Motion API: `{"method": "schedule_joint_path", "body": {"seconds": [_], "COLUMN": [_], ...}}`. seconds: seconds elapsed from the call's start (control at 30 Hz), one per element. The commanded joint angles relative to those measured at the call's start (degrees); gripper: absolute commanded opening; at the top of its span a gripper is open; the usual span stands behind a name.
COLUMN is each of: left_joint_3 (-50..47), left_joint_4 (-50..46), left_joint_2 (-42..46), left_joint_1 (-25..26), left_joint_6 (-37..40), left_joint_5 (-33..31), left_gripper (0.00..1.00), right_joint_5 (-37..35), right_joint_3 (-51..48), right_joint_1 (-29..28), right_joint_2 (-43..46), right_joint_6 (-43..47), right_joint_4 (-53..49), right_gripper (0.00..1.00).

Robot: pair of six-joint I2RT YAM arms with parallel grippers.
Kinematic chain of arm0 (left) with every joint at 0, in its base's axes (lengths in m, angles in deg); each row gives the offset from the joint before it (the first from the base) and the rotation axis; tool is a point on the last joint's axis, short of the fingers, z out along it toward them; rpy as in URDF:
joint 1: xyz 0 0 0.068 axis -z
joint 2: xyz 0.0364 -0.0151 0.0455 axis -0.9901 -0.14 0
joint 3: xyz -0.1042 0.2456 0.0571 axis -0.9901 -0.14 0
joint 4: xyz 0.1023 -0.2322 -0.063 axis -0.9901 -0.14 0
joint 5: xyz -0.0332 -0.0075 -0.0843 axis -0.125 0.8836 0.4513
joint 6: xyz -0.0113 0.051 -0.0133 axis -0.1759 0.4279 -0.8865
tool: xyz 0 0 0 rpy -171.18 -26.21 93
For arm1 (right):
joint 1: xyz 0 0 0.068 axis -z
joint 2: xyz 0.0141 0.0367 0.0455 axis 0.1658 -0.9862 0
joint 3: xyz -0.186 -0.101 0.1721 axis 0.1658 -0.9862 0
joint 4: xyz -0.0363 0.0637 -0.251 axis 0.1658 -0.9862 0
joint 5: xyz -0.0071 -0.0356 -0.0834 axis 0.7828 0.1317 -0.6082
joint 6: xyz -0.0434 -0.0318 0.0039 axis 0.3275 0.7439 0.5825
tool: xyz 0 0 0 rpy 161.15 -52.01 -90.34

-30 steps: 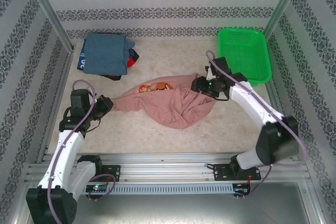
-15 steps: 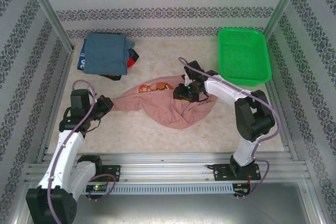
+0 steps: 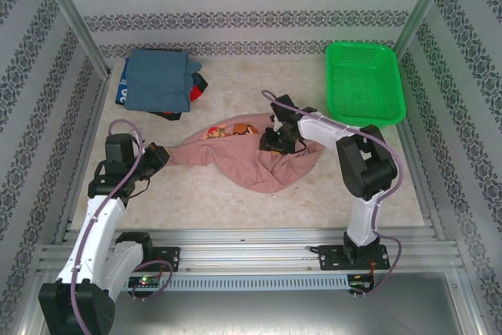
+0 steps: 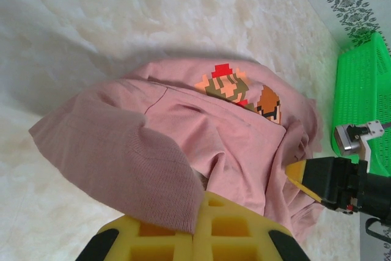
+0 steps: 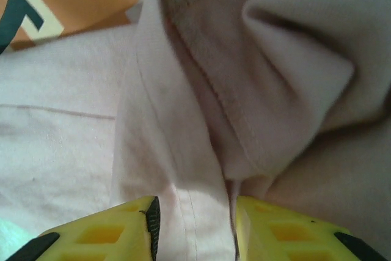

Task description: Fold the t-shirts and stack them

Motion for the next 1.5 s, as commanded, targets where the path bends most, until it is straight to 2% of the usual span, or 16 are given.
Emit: {"method": "schedule_joint_path", "body": {"seconds": [0.0,0.27,0.3,0.43,0.57,1.0,1.13,1.3,1.47], "left_joint_3": [1.56,1.87,1.75,1.65,2.08,4.71,7.51,11.8,13.92], "left_joint_4": [-1.67,-2.51,-2.51,-2.51,-3.1,-5.09,-6.16,-9.58,-12.61], "left_joint_2": [0.44,0.91,1.08,1.07,1.18,2.59,2.35,2.73,5.11], "left_joint_1": [0.83,0.83,0.83,0.83,0.81,0.75,0.66,0.65,0.49], "left_joint_6": [1.47,1.74,1.71,1.76,2.17,4.1,5.11,6.62,7.34], "left_joint_5": [-0.04,-0.3,-0.3,-0.31,-0.62,-4.13,-5.99,-10.02,-14.22], "left_gripper": [0.0,0.0,0.0,0.0,0.0,0.0,0.0,0.0,0.0], "right_joint_5": [-2.01,-3.3,-2.77,0.31,1.4,8.13,12.21,16.77,15.91], "right_joint_3": [1.77,3.34,3.22,2.43,1.82,-1.86,0.42,5.85,2.84], "right_joint_1": [0.68,0.87,0.78,0.47,1.4,12.5,15.37,17.56,17.64], "right_joint_2": [-2.08,-2.92,-3.06,-2.72,1.01,19.69,20.84,20.28,23.0], "right_joint_6": [-0.72,-1.05,-1.1,-2.2,-3.11,-1.35,1.1,8.62,11.52], "right_joint_4": [0.88,0.98,1.54,4.88,5.1,-4.46,-9.36,-21.07,-26.07], "right_gripper": [0.38,0.35,0.32,0.07,0.0,0.0,0.0,0.07,0.1]}}
